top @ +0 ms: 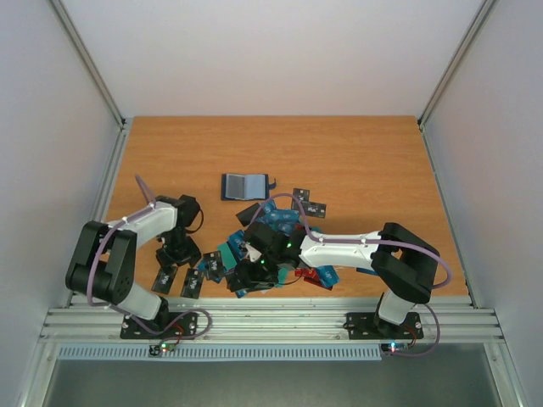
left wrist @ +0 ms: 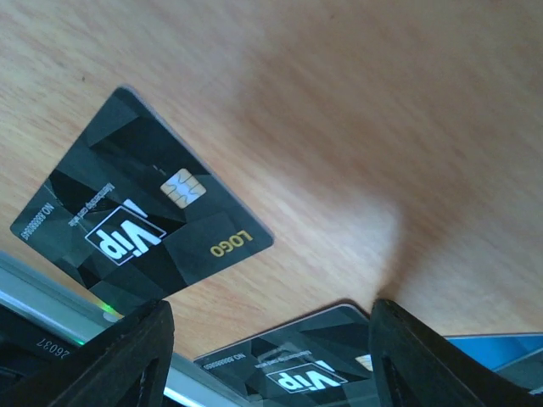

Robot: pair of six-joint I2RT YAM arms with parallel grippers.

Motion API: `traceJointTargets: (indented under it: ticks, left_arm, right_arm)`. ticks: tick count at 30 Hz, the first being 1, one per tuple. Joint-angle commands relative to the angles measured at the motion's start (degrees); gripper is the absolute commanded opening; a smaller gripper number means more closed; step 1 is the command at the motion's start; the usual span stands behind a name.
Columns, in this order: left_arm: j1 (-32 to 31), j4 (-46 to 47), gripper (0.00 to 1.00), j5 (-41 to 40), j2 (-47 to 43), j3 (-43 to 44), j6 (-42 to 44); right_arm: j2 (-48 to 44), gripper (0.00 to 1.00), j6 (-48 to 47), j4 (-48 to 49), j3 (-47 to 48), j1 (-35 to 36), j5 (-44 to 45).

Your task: Put the credit cards into the card holder

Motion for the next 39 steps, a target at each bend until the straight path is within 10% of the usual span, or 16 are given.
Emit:
traceJointTargets:
  ticks: [1,22,39]
  left_arm:
    - [0.26,1.16,0.65,1.84,-0.92,-3.22,-1.43]
    - [0.16,-8.12,0.60,0.28,-15.70,0.21,-1.03]
    - [0.33,8.62,0.42,-1.02,-23.95,-12.70,-4.82]
  right_arm:
    - [0.05,0.53,-0.78,-0.23,0.86,0.52,0.08]
    - [6.81,0.53,2.27,2.95,6.11,3.44,2.27]
    - [10.77,0.54,13.55,11.34,5.94,11.53,20.67]
